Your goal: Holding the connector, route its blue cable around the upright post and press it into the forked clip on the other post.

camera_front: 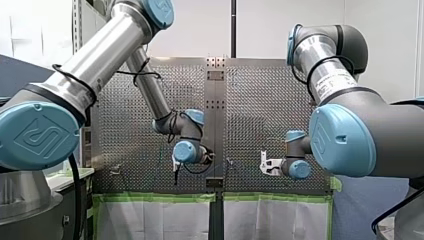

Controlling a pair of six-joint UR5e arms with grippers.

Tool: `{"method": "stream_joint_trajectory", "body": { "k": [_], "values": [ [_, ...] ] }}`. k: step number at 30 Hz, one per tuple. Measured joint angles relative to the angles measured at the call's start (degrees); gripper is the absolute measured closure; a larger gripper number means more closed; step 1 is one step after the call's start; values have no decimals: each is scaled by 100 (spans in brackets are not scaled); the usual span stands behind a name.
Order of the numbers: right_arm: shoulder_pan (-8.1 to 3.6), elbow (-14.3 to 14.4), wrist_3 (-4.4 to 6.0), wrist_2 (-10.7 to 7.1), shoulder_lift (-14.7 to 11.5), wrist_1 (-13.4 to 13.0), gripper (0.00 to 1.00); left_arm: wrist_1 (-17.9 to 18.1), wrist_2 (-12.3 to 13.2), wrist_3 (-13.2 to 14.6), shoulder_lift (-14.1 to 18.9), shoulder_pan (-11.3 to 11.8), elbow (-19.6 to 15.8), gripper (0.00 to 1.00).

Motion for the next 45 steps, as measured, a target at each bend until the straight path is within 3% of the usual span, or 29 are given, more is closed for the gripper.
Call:
{"method": "stream_joint_trajectory", "body": {
  "k": [4,18,24,45],
  "values": [
    [0,1,6,2,0,31,100,179,12,-152,182,-1,-183,0],
    [3,-2,11,2,0,54,100,831,136,-294,859,20,-861,0],
    [3,-2,11,2,0,51,100,908,129,-439,1165,41,-1166,0],
    [4,-1,20,2,0,54,100,1160,96,-564,2297,67,-2298,0]
  ]
}}
